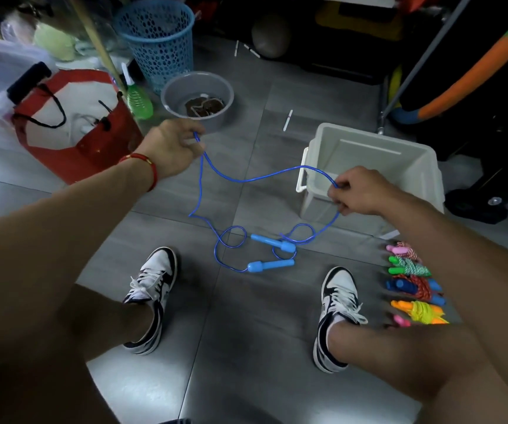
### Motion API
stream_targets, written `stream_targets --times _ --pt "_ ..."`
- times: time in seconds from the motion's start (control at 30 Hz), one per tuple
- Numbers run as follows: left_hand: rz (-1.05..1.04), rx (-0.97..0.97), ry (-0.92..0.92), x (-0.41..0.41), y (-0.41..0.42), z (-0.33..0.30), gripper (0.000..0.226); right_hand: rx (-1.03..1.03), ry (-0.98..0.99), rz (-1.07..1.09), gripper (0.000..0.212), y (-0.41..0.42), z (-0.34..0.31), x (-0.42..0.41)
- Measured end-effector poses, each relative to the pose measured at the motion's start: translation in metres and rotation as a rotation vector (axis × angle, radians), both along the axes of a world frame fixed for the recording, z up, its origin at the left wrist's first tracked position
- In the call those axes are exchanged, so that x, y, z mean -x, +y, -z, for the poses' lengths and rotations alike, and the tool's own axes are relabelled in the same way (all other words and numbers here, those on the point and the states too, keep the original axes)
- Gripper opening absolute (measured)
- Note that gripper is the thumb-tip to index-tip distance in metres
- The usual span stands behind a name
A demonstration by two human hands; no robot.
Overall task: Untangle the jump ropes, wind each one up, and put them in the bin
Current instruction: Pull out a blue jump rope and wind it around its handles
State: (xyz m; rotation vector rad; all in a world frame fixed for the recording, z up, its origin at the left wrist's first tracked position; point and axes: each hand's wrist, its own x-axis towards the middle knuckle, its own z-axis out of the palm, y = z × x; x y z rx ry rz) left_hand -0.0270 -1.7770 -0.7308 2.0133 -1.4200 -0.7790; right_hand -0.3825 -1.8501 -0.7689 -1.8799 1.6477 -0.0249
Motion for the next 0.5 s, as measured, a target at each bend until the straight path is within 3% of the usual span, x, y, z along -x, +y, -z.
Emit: stream_targets --times 0.1,0.17,0.23,0.3,0.33,0.4,0.43,0.5 --pt "0.018 -0.054 0.120 0.000 -0.008 0.006 0.051 -0.043 -0.189 0.058 0.007 -0.017 0.011 -0.016" --pt "-0.050 -0.095 0.192 -0.004 -0.020 0.011 0.060 0.010 -0.355 0.128 0.014 -0.028 0.023 -0.037" --pt "-0.114 -0.126 0.314 -0.007 -0.033 0.018 0.071 0.005 -0.564 0.137 0.030 -0.033 0.034 -0.061" --pt "-0.194 -0.118 0.391 -0.011 -0.041 0.035 0.080 0.019 -0.683 0.076 0.059 -0.029 0.047 -0.078" --pt "-0.228 -0.126 0.427 -0.011 -0.043 0.045 0.084 0.034 -0.670 0.065 0.062 -0.025 0.061 -0.083" --pt "-0.234 -0.198 0.441 -0.007 -0.043 0.074 0.091 0.063 -0.507 0.025 0.039 -0.014 0.103 -0.084" --pt "-0.206 -0.255 0.417 -0.001 -0.039 0.089 0.093 0.033 -0.351 -0.039 0.024 -0.007 0.131 -0.080" --pt "-0.190 -0.376 0.344 0.013 -0.028 0.123 0.095 -0.130 -0.013 -0.229 0.017 0.012 0.182 -0.071"
